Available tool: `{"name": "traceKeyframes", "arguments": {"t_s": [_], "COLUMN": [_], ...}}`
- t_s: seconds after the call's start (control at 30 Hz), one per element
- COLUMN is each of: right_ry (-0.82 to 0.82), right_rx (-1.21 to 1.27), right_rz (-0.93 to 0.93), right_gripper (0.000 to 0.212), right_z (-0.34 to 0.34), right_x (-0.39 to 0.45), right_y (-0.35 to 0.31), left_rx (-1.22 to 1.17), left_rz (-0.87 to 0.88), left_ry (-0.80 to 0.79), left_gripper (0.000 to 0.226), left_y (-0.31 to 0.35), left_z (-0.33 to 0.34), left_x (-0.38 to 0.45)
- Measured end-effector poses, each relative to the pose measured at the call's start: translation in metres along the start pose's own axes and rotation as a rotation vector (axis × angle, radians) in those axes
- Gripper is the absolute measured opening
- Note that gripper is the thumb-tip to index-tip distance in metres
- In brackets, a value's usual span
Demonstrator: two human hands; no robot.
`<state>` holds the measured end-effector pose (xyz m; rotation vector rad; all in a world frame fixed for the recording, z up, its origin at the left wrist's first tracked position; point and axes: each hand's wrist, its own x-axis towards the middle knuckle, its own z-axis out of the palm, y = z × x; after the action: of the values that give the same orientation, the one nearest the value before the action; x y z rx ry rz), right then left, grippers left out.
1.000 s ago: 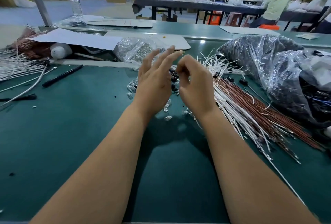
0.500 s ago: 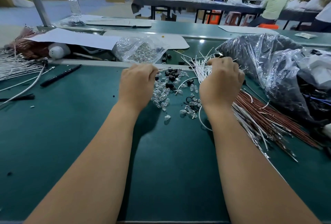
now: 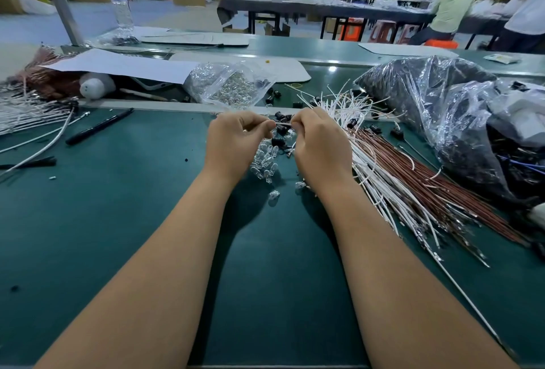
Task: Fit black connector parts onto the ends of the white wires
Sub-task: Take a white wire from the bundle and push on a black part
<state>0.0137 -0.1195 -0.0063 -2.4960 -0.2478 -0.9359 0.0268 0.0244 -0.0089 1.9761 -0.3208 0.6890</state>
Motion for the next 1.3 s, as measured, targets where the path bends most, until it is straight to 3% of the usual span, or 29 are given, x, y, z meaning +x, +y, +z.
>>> {"name": "traceKeyframes", "arguments": {"t_s": [0.1, 0.23, 0.3, 0.47, 0.6, 0.77, 1.03, 1.1, 1.2, 1.3], "right_ry": [0.001, 0.019, 0.016, -0.005, -0.014, -0.035, -0.001, 0.029, 0.085, 0.121], "right_rx": [0.030, 0.057, 0.069, 0.095, 0.118, 0.148, 0.299, 0.343, 0.422, 0.412], "right_rz": [0.097, 0.154, 0.154, 0.173, 0.170, 0.200, 0.502, 0.513, 0.456, 0.391], "right_gripper": [0.015, 0.017, 0.018, 0.023, 0.021, 0.019, 0.020, 0.020, 0.019, 0.019], "right_z": [0.001, 0.001, 0.001, 0.003, 0.004, 0.007, 0.022, 0.021, 0.016, 0.012], "right_x": [0.000, 0.002, 0.001, 0.000, -0.002, -0.003, 0.006, 0.005, 0.002, -0.003], "right_y": [0.003, 0.005, 0.004, 0.002, -0.003, -0.007, -0.020, -0.020, -0.017, -0.017], "left_rx": [0.183, 0.503, 0.576, 0.546, 0.653, 0.565, 0.541, 0.315, -0.299, -0.618], "left_rz": [-0.004, 0.082, 0.085, 0.096, -0.016, -0.074, -0.091, -0.095, -0.277, -0.412], "left_ry": [-0.015, -0.263, -0.349, -0.285, -0.360, -0.318, -0.178, -0.057, 0.163, 0.151], "left_gripper": [0.018, 0.041, 0.041, 0.030, 0.036, 0.019, 0.026, 0.021, 0.010, 0.010], "left_y": [-0.004, -0.008, -0.009, -0.010, -0.010, -0.008, -0.007, -0.005, 0.001, -0.005], "left_z": [0.007, 0.017, 0.020, 0.018, 0.024, 0.022, 0.022, 0.019, 0.010, 0.000], "left_x": [0.001, 0.000, 0.000, 0.003, 0.004, 0.003, 0.002, 0.003, 0.001, 0.002]}}
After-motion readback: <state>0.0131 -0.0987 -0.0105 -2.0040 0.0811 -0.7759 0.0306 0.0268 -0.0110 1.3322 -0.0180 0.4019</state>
